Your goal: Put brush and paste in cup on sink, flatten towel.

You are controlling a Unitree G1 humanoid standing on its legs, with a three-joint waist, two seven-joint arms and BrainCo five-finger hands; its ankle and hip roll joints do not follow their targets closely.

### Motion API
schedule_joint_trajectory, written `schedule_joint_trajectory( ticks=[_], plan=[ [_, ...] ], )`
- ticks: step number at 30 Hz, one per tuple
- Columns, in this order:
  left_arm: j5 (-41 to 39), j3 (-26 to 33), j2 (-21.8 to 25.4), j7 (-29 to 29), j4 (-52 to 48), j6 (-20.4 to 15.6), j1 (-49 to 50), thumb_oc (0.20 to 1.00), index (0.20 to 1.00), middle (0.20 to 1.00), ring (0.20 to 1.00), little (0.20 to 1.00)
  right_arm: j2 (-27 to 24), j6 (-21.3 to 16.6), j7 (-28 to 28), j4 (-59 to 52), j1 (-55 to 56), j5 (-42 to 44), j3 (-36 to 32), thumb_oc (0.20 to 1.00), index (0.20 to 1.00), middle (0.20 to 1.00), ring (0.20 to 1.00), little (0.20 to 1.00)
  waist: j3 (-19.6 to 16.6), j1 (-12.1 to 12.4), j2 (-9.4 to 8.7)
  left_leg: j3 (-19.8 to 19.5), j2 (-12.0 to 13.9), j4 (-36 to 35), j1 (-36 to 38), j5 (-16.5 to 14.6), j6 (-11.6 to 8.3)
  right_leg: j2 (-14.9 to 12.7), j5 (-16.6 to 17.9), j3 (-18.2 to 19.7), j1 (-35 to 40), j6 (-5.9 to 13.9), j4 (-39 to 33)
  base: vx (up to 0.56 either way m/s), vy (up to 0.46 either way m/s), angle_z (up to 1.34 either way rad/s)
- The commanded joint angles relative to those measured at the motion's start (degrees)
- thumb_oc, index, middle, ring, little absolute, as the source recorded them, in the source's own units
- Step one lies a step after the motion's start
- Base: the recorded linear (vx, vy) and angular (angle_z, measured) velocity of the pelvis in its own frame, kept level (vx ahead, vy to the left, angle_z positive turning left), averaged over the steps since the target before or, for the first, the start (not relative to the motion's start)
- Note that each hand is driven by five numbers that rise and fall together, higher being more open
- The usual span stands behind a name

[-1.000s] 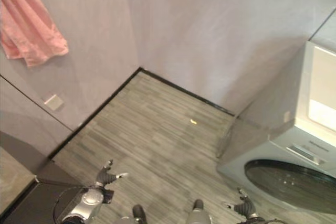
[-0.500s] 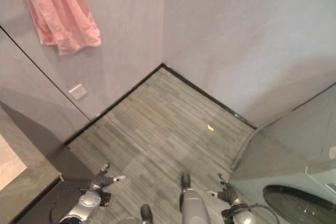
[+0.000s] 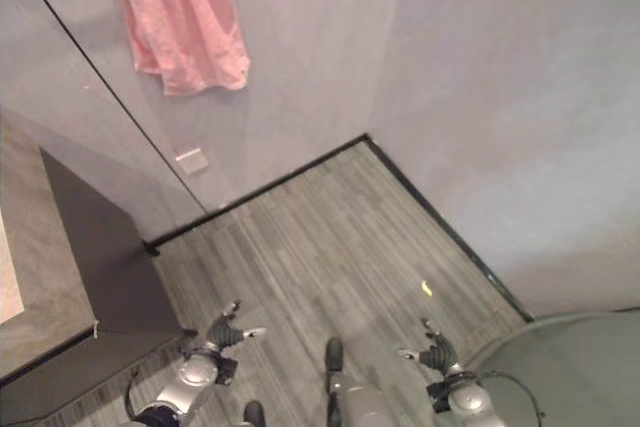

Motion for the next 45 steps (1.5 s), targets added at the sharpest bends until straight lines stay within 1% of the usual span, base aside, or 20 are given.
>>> schedule_joint_trajectory(
  ticks=[1, 6, 13, 15, 16, 17, 19, 24, 27, 28, 31, 32, 33, 34, 35, 37, 38, 39, 42, 45],
  plan=[
    [0.7, 1.0, 2.2, -0.3, -0.6, -1.4, 1.0, 1.000, 1.000, 1.000, 1.000, 1.000, 0.3, -1.4, -0.1, -0.3, 2.8, 0.7, 0.2, 1.000, 1.000, 1.000, 1.000, 1.000, -1.1, 0.1, -2.79, 1.7, -1.9, 0.4, 0.4, 5.8, -0.79, -5.6, 0.0, 3.9, 2.0, 7.18, 2.5, 0.00, 0.000, 0.00],
    [1.1, 1.5, 2.3, -0.9, 1.2, -1.2, 2.3, 1.000, 1.000, 1.000, 1.000, 1.000, 0.9, -1.2, 0.7, 1.3, 3.0, 0.9, 0.8, 1.000, 1.000, 1.000, 1.000, 1.000, -1.8, 1.0, -3.02, 1.7, -2.3, 0.0, 1.3, 5.1, -0.51, -6.1, 0.1, 3.6, 3.5, 7.39, 1.9, 0.01, 0.026, -0.01],
    [0.4, 2.3, 2.6, -0.7, 1.4, -1.2, 3.2, 1.000, 1.000, 1.000, 1.000, 1.000, 2.3, -1.0, 2.0, 2.5, 3.1, 0.7, 2.5, 1.000, 1.000, 1.000, 1.000, 1.000, -1.6, 2.0, -2.94, -0.6, -4.7, -1.5, 2.1, 3.1, 1.32, -7.3, 0.8, 5.2, 3.0, 8.23, 4.2, -0.04, 0.064, -0.02],
    [-0.1, 2.2, 2.7, -0.9, 1.3, -1.2, 2.9, 1.000, 1.000, 1.000, 1.000, 1.000, 2.8, -0.7, 2.0, 2.9, 2.4, 0.7, 2.7, 1.000, 1.000, 1.000, 1.000, 1.000, -1.0, 1.5, -2.68, -1.4, -5.1, -1.6, 1.7, 2.7, 1.86, -7.4, 0.6, 8.3, 1.5, 8.86, 7.3, -0.07, 0.087, 0.07],
    [-0.2, 2.3, 2.9, -0.9, 1.4, -1.3, 2.7, 1.000, 1.000, 1.000, 1.000, 1.000, 3.1, -0.7, 2.1, 2.7, 2.0, 0.9, 2.9, 1.000, 1.000, 1.000, 1.000, 1.000, -0.6, 1.1, -2.55, -1.8, -5.2, -1.1, 1.3, 2.4, 2.11, -7.1, 0.5, 11.4, 0.8, 9.29, 8.8, -0.08, 0.080, 0.15],
    [-0.6, 2.3, 3.1, -1.2, 1.9, -1.6, 2.6, 1.000, 1.000, 1.000, 1.000, 1.000, 3.2, -0.7, 2.3, 3.2, 1.6, 1.3, 3.1, 1.000, 1.000, 1.000, 1.000, 1.000, -0.3, 0.2, -1.92, -3.1, -5.5, 0.0, 0.7, 1.9, 2.57, -5.7, 0.0, 19.2, 0.3, 9.83, 10.7, -0.04, 0.064, 0.16],
    [-1.2, 2.5, 3.0, -1.3, 2.5, -1.7, 2.6, 1.000, 1.000, 1.000, 1.000, 1.000, 3.2, -0.8, 2.4, 3.0, 1.6, 1.2, 3.2, 1.000, 1.000, 1.000, 1.000, 1.000, -0.2, -0.2, -1.50, -4.1, -5.3, 1.1, 0.6, 1.7, 2.59, -5.2, -0.5, 22.8, 0.4, 9.86, 11.2, 0.00, 0.020, 0.40],
    [-2.7, 3.6, 3.1, -1.1, 4.1, -1.2, 2.2, 1.000, 1.000, 1.000, 1.000, 1.000, 3.5, -0.7, 1.9, 3.6, 1.5, 0.4, 3.4, 1.000, 1.000, 1.000, 1.000, 1.000, -0.7, 0.2, -2.49, -4.4, -4.9, 1.9, 0.0, 1.3, 2.09, -6.1, -1.4, 19.2, 1.5, 9.12, 8.2, 0.02, -0.061, 0.43],
    [-4.2, 4.4, 3.2, -1.0, 4.4, -1.2, 1.3, 1.000, 1.000, 1.000, 1.000, 1.000, 2.4, -0.7, 2.1, 3.1, 1.8, 0.0, 3.5, 1.000, 1.000, 1.000, 1.000, 1.000, -0.8, 0.4, -3.08, -4.6, -3.0, 1.1, -0.4, 2.9, 0.46, -5.5, -3.0, 16.8, 2.5, 8.27, 7.1, 0.02, -0.165, 0.26],
    [-4.3, 4.4, 3.3, -1.9, 3.9, -1.0, 1.3, 1.000, 1.000, 1.000, 1.000, 1.000, 1.5, -0.5, 2.4, 2.9, 2.6, -0.7, 3.2, 1.000, 1.000, 1.000, 1.000, 1.000, -1.3, 0.3, -3.51, -4.2, -1.5, 0.0, -0.2, 4.1, -0.69, -5.4, -3.3, 14.2, 3.5, 7.93, 5.7, 0.02, -0.153, 0.47],
    [-3.5, 4.5, 3.7, -2.1, 3.9, -0.8, 1.6, 1.000, 1.000, 1.000, 1.000, 1.000, 0.5, -0.3, 2.3, 4.6, 3.2, -1.0, 2.0, 1.000, 1.000, 1.000, 1.000, 1.000, -1.9, -0.1, -3.59, -3.4, -0.3, -0.9, 0.2, 4.9, -1.36, -5.4, -3.2, 12.4, 4.6, 7.87, 4.4, 0.03, -0.096, 0.55],
    [-3.1, 4.3, 3.8, -2.3, 4.1, -0.6, 1.4, 1.000, 1.000, 1.000, 1.000, 1.000, 0.0, -0.2, 1.9, 6.3, 3.9, -1.1, 0.6, 1.000, 1.000, 1.000, 1.000, 1.000, -2.2, -1.1, -3.50, -0.1, 0.6, -0.8, -0.1, 5.6, -1.48, -5.8, -3.2, 11.4, 5.1, 7.85, 4.2, 0.02, -0.029, 0.36],
    [-2.8, 4.3, 3.7, -2.4, 4.2, -0.5, 1.2, 1.000, 1.000, 1.000, 1.000, 1.000, -0.3, -0.2, 1.5, 7.5, 4.5, -0.9, -0.7, 1.000, 1.000, 1.000, 1.000, 1.000, -2.3, -2.7, -3.39, 6.2, 1.9, 0.3, -0.5, 6.4, -1.64, -6.7, -3.3, 10.3, 5.2, 8.00, 4.4, 0.01, 0.004, 0.20],
    [-2.8, 4.3, 3.7, -2.4, 4.2, -0.5, 1.2, 1.000, 1.000, 1.000, 1.000, 1.000, -0.3, -0.2, 1.5, 7.5, 4.5, -0.9, -0.8, 1.000, 1.000, 1.000, 1.000, 1.000, -2.3, -2.6, -3.37, 6.3, 2.0, 0.4, -0.5, 6.3, -1.67, -6.6, -3.3, 10.4, 5.2, 7.99, 4.4, -0.04, 0.045, 0.38],
    [-2.7, 4.3, 3.5, -2.5, 4.5, -0.4, 0.9, 1.000, 1.000, 1.000, 1.000, 1.000, -0.2, -0.2, 0.9, 8.7, 5.1, -0.6, -2.0, 1.000, 1.000, 1.000, 1.000, 1.000, -2.1, -3.8, -3.20, 11.9, 2.7, 2.6, -1.1, 6.4, -1.72, -7.2, -3.4, 9.6, 5.3, 7.92, 4.7, -0.06, 0.037, 0.68],
    [-2.3, 3.8, 3.2, -2.4, 4.9, -0.2, -0.2, 1.000, 1.000, 1.000, 1.000, 1.000, -0.3, -0.1, 0.3, 10.2, 5.9, 0.0, -3.6, 1.000, 1.000, 1.000, 1.000, 1.000, -1.5, -5.3, -2.83, 18.0, 3.1, 5.1, -2.0, 5.5, -1.94, -8.1, -4.1, 8.4, 6.1, 8.14, 5.0, -0.09, 0.100, 0.85],
    [-1.7, 3.3, 2.9, -2.3, 4.8, -0.2, -0.6, 1.000, 1.000, 1.000, 1.000, 1.000, -0.2, 0.2, 0.2, 11.0, 5.8, 0.1, -4.3, 1.000, 1.000, 1.000, 1.000, 1.000, -1.1, -5.6, -2.64, 18.5, 1.9, 6.0, -3.4, 4.5, -0.65, -8.4, -3.3, 8.3, 5.2, 7.99, 5.4, -0.09, 0.103, 0.76],
    [-1.7, 3.3, 2.9, -2.3, 4.8, -0.2, -0.6, 1.000, 1.000, 1.000, 1.000, 1.000, -0.2, 0.2, 0.2, 11.0, 5.8, 0.1, -4.3, 1.000, 1.000, 1.000, 1.000, 1.000, -1.1, -5.6, -2.64, 18.5, 1.8, 6.0, -3.4, 4.5, -0.63, -8.5, -3.3, 8.4, 5.1, 8.00, 5.4, -0.10, 0.099, 0.66],
    [0.1, 2.4, 2.8, -2.6, 4.7, 0.2, 0.3, 1.000, 1.000, 1.000, 1.000, 1.000, 1.0, 0.9, -0.3, 13.8, 4.6, -0.5, -4.6, 1.000, 1.000, 1.000, 1.000, 1.000, -1.4, -4.9, -2.22, 13.4, -2.0, 5.7, -3.7, 1.5, 1.73, -9.7, -2.4, 10.3, 4.9, 8.86, 7.0, 0.02, 0.176, -0.07],
    [1.2, 2.3, 3.0, -2.5, 5.8, 0.3, 0.4, 1.000, 1.000, 1.000, 1.000, 1.000, 2.2, 0.8, -0.5, 14.3, 3.7, -0.2, -4.1, 1.000, 1.000, 1.000, 1.000, 1.000, -1.6, -4.7, -2.29, 14.1, -3.2, 4.5, -2.5, 1.3, 2.71, -10.3, -1.4, 11.7, 4.8, 9.50, 7.9, 0.01, 0.141, -0.18]
  ],
)
